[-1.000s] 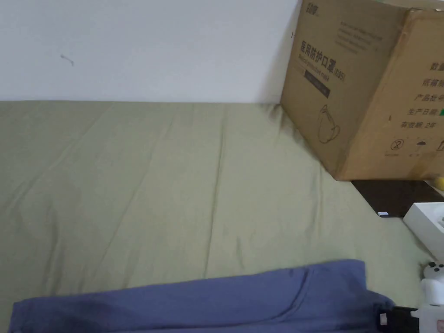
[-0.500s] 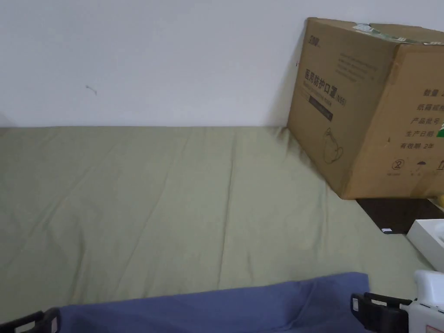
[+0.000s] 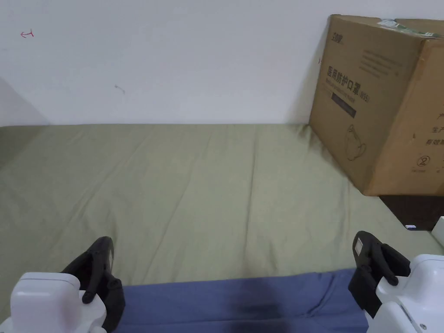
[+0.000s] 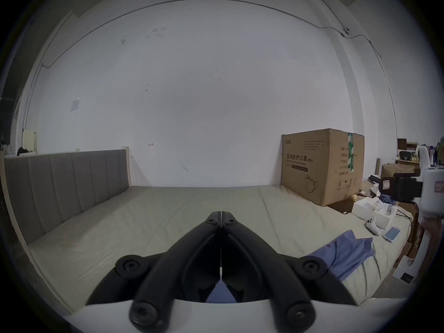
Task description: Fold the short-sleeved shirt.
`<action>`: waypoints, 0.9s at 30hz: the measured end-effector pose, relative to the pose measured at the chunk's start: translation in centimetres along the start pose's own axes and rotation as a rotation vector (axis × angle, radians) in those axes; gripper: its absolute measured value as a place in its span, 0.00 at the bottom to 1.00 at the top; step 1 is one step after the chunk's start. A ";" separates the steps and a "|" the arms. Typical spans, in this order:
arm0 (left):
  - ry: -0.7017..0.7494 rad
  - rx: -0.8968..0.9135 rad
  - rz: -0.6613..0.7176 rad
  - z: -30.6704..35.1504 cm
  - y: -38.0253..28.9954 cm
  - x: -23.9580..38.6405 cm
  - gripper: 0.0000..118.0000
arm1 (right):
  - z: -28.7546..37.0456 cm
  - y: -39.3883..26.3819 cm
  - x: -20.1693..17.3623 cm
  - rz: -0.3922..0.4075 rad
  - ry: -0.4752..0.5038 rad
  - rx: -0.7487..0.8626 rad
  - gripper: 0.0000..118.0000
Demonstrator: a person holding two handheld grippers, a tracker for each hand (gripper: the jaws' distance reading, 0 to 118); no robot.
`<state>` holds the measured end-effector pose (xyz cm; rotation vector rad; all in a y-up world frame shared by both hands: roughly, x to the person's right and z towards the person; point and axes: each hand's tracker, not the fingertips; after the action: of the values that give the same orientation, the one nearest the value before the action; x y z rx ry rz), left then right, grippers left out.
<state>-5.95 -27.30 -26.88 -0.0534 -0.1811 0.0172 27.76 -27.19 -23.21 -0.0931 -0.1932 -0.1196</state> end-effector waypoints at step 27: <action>-0.679 -0.770 1.441 -15.8 -20.1 -22.4 1.00 | -3.4 -0.7 -4.4 0.180 0.208 -0.335 0.00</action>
<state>-24.87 -48.62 -45.31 -0.9468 -0.7895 1.4208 23.97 -27.76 -27.30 -0.4290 0.0447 0.0188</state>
